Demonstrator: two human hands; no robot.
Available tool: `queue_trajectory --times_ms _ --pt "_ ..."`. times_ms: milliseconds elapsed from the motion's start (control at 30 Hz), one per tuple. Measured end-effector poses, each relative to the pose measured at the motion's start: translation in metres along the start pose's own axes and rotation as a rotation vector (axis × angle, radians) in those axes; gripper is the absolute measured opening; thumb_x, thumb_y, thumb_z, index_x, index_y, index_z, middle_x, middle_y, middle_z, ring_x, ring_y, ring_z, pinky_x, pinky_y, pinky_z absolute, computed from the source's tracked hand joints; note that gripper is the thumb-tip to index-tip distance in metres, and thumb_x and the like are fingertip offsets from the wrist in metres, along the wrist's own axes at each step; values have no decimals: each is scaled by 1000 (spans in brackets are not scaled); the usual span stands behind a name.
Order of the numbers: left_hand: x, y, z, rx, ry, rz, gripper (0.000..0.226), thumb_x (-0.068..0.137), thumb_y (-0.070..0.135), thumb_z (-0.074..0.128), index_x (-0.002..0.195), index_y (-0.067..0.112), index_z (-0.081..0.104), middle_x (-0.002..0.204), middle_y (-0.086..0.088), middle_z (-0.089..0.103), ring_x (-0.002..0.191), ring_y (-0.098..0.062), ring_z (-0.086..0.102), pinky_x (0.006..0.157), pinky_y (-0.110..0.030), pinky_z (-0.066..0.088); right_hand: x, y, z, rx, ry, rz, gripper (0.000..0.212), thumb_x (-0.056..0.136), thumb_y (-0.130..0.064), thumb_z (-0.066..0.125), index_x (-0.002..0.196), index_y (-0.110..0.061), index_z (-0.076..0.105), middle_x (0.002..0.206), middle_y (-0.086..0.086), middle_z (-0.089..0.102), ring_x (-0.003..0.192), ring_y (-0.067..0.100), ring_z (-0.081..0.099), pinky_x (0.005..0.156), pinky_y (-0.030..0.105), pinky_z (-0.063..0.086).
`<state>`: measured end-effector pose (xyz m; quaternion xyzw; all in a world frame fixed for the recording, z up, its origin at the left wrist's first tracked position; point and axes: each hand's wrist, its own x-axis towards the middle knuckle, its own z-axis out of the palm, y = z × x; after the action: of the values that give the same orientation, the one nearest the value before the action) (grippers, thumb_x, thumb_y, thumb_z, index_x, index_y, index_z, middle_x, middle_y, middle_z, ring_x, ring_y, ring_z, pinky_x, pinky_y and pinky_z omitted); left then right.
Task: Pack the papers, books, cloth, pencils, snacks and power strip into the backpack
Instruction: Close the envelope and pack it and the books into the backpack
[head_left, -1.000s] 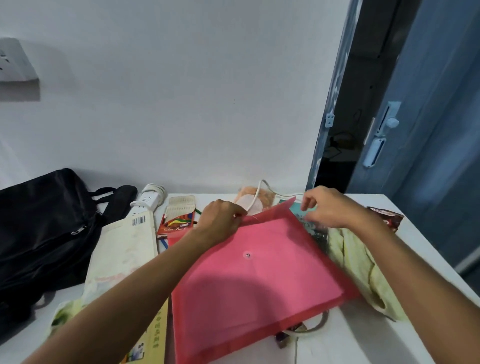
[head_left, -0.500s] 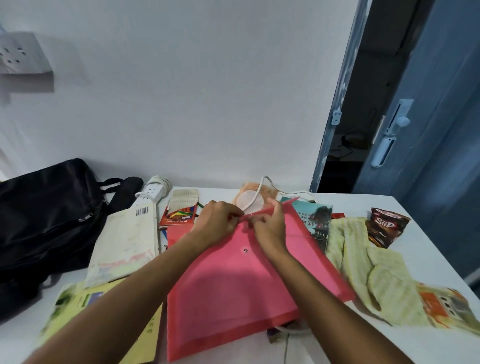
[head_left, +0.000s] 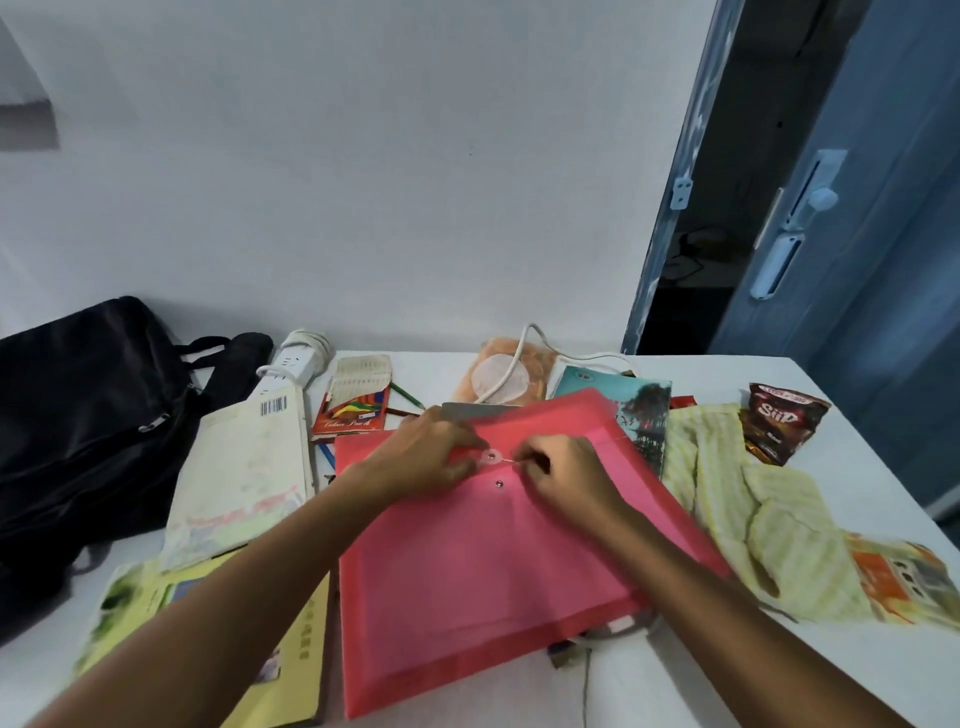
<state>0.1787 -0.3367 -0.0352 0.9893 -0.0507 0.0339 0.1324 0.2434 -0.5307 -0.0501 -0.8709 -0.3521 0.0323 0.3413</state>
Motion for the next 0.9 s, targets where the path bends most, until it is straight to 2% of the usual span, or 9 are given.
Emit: queue_trajectory --times_ms 133,233,300,333,433,467,567,733,900 --pt "7 -7 4 85 -44 95 41 90 53 43 123 35 61 141 2 49 131 -24 40 101 -50 39 -4 2 3 -96 -47 -44 32 79 -21 42 84 -11 72 83 7 70 82 27 63 73 35 48" --pt "12 -14 10 95 -36 228 37 89 43 44 121 38 62 142 -3 48 133 -27 40 100 -53 40 -12 -4 14 -209 -60 -21 48 80 -32 30 89 -10 72 83 9 59 86 29 57 73 38 48" --pt "12 -22 17 98 -49 246 37 91 44 41 122 40 61 142 -3 49 135 -25 38 103 -53 37 -18 -6 20 -263 -43 7 54 83 -39 26 90 -10 71 87 6 54 89 25 53 74 37 47" --pt "11 -25 20 92 -34 250 40 91 47 38 123 41 61 142 -2 49 136 -25 38 104 -52 36 -21 -7 22 -286 -36 21 50 85 -37 28 90 -10 70 89 5 52 90 24 52 74 37 47" --pt "4 -29 33 86 -18 252 48 90 56 31 127 41 58 145 -1 47 139 -25 34 111 -51 27 -32 -14 30 -353 -18 64 21 86 -15 48 93 -11 68 92 4 51 93 25 52 75 38 49" --pt "2 -30 36 75 -11 248 48 90 57 31 127 41 57 145 -1 47 140 -26 33 112 -50 25 -34 -18 33 -367 -31 84 19 84 -10 51 94 -11 68 93 4 51 94 25 52 76 38 49" --pt "-2 -32 42 54 36 236 46 91 56 34 126 41 59 144 0 48 139 -25 34 113 -49 21 -43 -27 37 -388 -64 136 22 86 -9 48 97 -12 67 99 3 54 96 25 55 77 37 51" --pt "-8 -31 53 -4 134 201 39 91 53 41 122 41 61 142 0 51 135 -26 39 104 -52 36 -48 -30 32 -391 -64 164 26 90 -10 43 100 -14 67 101 2 58 91 24 59 78 37 51" --pt "-10 -29 59 -16 173 180 39 90 54 42 121 41 62 142 0 50 136 -26 39 102 -51 37 -48 -36 32 -329 -60 166 28 92 -16 42 105 -17 67 97 -1 61 89 21 61 78 33 47"
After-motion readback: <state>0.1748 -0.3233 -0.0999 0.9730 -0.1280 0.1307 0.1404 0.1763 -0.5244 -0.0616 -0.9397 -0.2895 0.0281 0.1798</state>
